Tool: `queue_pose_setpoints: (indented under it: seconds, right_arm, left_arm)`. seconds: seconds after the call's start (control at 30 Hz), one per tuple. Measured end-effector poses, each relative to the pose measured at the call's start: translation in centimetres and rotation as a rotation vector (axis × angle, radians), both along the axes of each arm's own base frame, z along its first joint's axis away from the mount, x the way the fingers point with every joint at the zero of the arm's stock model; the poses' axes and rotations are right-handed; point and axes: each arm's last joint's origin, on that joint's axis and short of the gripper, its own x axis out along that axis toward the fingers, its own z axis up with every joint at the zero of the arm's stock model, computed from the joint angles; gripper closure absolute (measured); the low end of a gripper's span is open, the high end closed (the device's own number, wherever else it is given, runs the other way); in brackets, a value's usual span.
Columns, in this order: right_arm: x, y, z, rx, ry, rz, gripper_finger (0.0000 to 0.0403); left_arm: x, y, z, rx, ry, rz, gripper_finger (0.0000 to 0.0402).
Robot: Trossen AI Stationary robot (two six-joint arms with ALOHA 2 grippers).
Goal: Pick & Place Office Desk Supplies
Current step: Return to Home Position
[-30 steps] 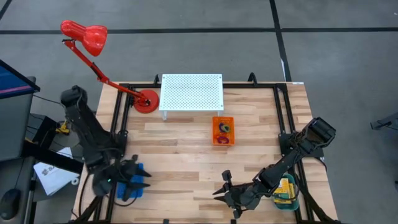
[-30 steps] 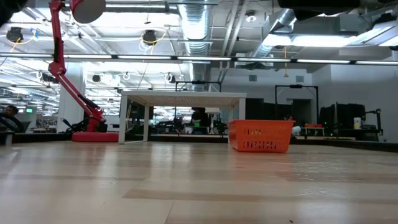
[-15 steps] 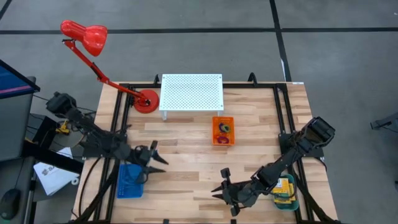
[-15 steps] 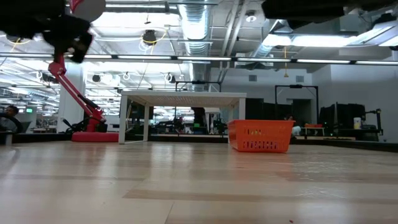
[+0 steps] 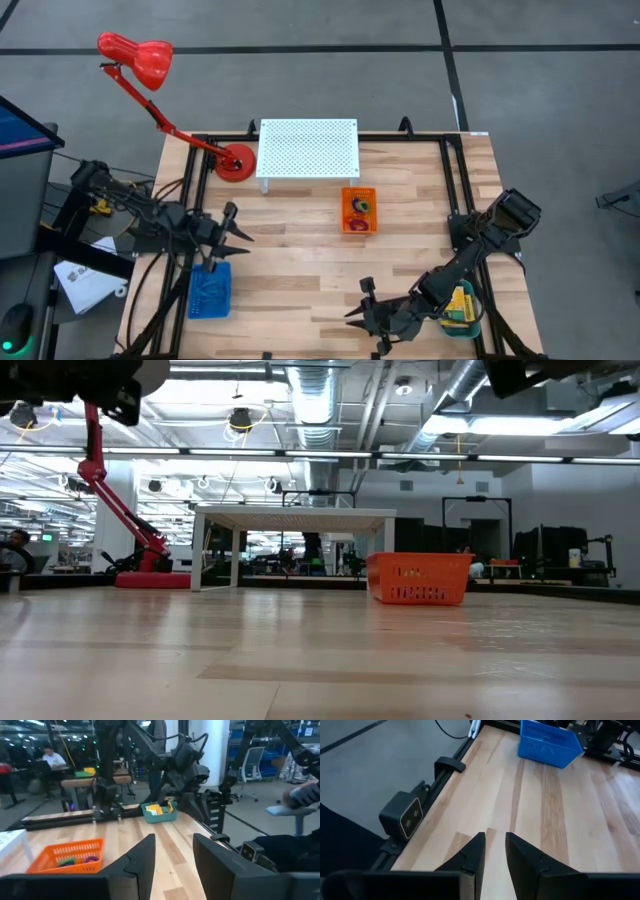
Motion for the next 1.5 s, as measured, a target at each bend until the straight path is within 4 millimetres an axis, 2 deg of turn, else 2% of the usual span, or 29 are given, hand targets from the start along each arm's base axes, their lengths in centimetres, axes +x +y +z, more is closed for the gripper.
queue_pose_setpoints:
  seconds: [0.27,0.37,0.6,0.93,1.17,1.3,1.5]
  right_arm:
    - [0.0,0.1,0.1,0.038,-0.011,-0.022,0.033]
    - [0.1,0.0,0.2,0.035,-0.019,-0.037,0.033]
    - [0.1,0.1,0.4,0.051,-0.036,-0.038,0.033]
    - [0.1,0.1,0.6,0.079,-0.041,-0.048,0.033]
    - [-0.3,-0.3,2.4,0.092,-0.073,-0.039,0.033]
    - [0.5,-1.4,2.6,0.089,-0.058,-0.036,0.033]
    - [2.7,-4.3,1.5,0.096,0.034,-0.037,0.033]
  left_arm:
    - [-1.6,1.5,-2.3,-0.004,-0.086,0.041,0.0281]
    - [-2.1,1.8,-2.7,-0.014,-0.124,0.029,0.0282]
    - [-3.0,2.5,-3.4,0.025,-0.092,0.057,0.0283]
    - [-2.8,3.3,-3.9,0.105,-0.053,0.142,0.0294]
    - [-2.6,4.3,-4.0,0.116,-0.04,0.257,0.0296]
    - [-2.5,4.7,-4.1,0.076,-0.016,0.357,0.0296]
    - [-2.2,4.7,-4.2,0.084,0.012,0.363,0.0296]
